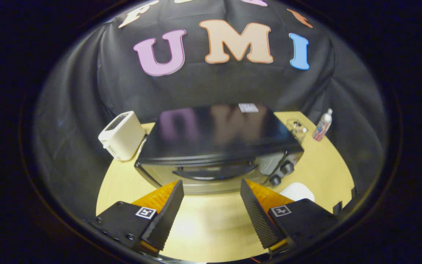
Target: Open the toaster oven, put the food inside, and close the toaster oven door.
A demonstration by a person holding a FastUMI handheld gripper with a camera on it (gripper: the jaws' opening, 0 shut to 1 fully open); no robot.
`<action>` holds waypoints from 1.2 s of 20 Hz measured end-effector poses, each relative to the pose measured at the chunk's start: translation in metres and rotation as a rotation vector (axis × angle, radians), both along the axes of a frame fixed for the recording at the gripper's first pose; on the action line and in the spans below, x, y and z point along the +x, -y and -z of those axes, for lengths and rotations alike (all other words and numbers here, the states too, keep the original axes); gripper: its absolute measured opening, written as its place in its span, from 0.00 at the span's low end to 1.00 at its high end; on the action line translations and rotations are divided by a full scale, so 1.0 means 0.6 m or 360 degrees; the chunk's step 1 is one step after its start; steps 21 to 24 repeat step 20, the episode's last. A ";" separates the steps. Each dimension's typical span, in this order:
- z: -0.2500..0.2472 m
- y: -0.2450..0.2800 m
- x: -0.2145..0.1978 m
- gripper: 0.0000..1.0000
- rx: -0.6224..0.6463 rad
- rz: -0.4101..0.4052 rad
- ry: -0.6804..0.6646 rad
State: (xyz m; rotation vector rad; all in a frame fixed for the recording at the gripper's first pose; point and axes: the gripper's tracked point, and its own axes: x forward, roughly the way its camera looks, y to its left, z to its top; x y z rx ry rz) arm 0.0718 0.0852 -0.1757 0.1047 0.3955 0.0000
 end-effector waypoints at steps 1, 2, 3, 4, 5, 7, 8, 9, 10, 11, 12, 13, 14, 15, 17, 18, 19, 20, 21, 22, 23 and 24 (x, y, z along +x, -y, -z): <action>-0.033 0.007 -0.005 0.97 -0.0032 0.0009 0.0076; -0.068 0.013 -0.014 0.97 -0.0050 0.0010 0.0170; -0.104 0.018 -0.017 0.97 -0.0058 0.0017 0.0278; -0.142 0.022 -0.023 0.97 -0.0051 0.0022 0.0385; -0.177 0.026 -0.027 0.97 -0.0033 0.0027 0.0490; -0.237 0.034 -0.041 0.97 0.0001 0.0027 0.0669; -0.257 0.034 -0.048 0.97 0.0018 0.0004 0.0733; -0.273 0.033 -0.053 0.97 0.0042 -0.0021 0.0795; -0.294 0.024 -0.069 0.97 0.0072 -0.0056 0.0861; -0.305 0.023 -0.073 0.97 0.0086 -0.0075 0.0906; -0.311 0.025 -0.075 0.96 0.0088 -0.0086 0.0942; -0.313 0.028 -0.076 0.96 0.0079 -0.0092 0.0955; -0.314 0.030 -0.077 0.96 0.0067 -0.0094 0.0963; -0.317 0.030 -0.078 0.96 0.0053 -0.0100 0.0972; -0.315 0.031 -0.079 0.96 0.0041 -0.0105 0.0972; -0.315 0.031 -0.079 0.96 0.0041 -0.0104 0.0969; -0.314 0.031 -0.078 0.96 0.0042 -0.0095 0.0959; -0.311 0.036 -0.080 0.96 0.0040 -0.0079 0.0958; -0.311 0.036 -0.080 0.96 0.0040 -0.0079 0.0958; -0.311 0.036 -0.080 0.96 0.0040 -0.0079 0.0958; -0.311 0.036 -0.080 0.96 0.0040 -0.0079 0.0958; -0.311 0.036 -0.080 0.96 0.0040 -0.0079 0.0958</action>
